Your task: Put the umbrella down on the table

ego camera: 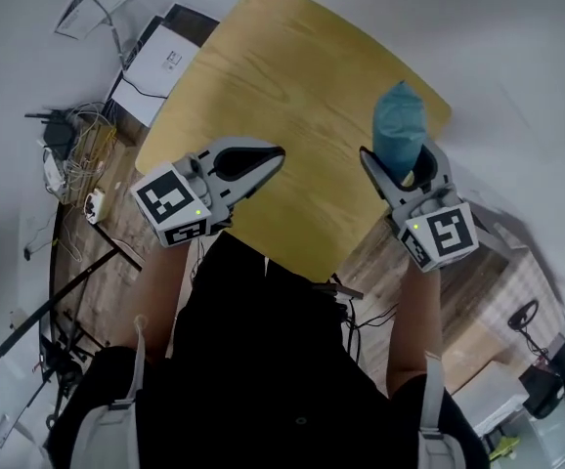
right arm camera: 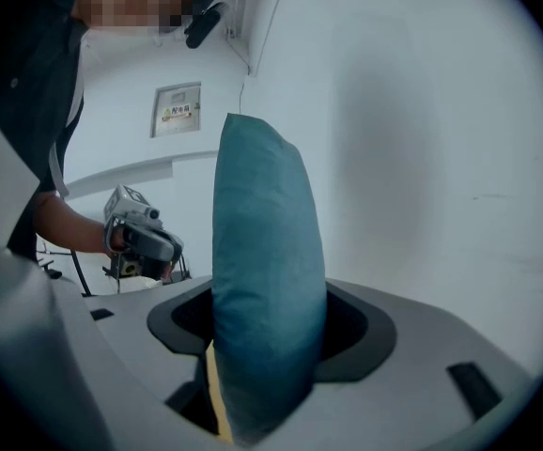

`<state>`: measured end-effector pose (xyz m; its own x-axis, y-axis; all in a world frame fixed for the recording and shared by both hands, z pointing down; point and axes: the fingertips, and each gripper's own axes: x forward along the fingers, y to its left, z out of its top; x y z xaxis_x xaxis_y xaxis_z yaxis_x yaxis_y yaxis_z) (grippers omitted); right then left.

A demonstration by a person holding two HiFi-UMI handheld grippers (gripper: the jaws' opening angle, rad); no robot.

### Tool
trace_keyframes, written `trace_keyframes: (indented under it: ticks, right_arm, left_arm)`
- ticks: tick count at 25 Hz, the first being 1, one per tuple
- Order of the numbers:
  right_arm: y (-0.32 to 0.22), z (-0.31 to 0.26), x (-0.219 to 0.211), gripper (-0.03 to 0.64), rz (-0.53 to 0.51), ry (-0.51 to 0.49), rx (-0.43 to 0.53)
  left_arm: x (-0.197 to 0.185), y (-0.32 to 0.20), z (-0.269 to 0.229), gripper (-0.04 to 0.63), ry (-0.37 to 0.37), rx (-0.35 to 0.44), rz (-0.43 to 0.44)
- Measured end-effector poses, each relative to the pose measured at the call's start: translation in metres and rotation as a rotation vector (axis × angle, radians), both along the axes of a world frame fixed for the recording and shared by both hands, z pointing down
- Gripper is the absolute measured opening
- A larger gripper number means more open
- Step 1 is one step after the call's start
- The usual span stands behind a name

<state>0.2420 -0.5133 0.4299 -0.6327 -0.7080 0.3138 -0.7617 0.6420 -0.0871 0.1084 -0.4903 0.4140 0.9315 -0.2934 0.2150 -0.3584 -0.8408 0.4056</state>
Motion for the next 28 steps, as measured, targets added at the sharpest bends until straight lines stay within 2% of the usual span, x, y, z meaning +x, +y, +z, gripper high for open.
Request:
trace_keyframes:
  ticks: [4,7,10,16,20,28]
  right_arm:
    - [-0.029,0.026,-0.032,0.295,-0.057,0.202,-0.013]
    - [-0.042,0.046,-0.062,0.295,-0.095,0.295,-0.086]
    - [-0.047,0.068,-0.073,0.295,-0.112,0.376,-0.15]
    - [-0.061,0.124,-0.09,0.295,-0.196,0.625,-0.198]
    - [-0.068,0.148,-0.097,0.295,-0.264,0.709,-0.24]
    - [-0.08,0.185,-0.102,0.295,-0.324,0.78,-0.335]
  left_arm:
    - [-0.026,-0.018,0.025,0.012,-0.042,-0.002,-0.018]
    - [-0.046,-0.031,0.05,0.012,-0.062,-0.021,-0.026]
    - [-0.054,-0.041,0.068,0.012,-0.046,-0.069,-0.027]
    - [-0.061,-0.055,0.078,0.012,0.02,-0.108,-0.005]
    - [-0.06,-0.053,0.087,0.012,0.038,-0.14,0.012]
    - [-0.061,-0.044,0.11,0.012,0.059,-0.197,0.026]
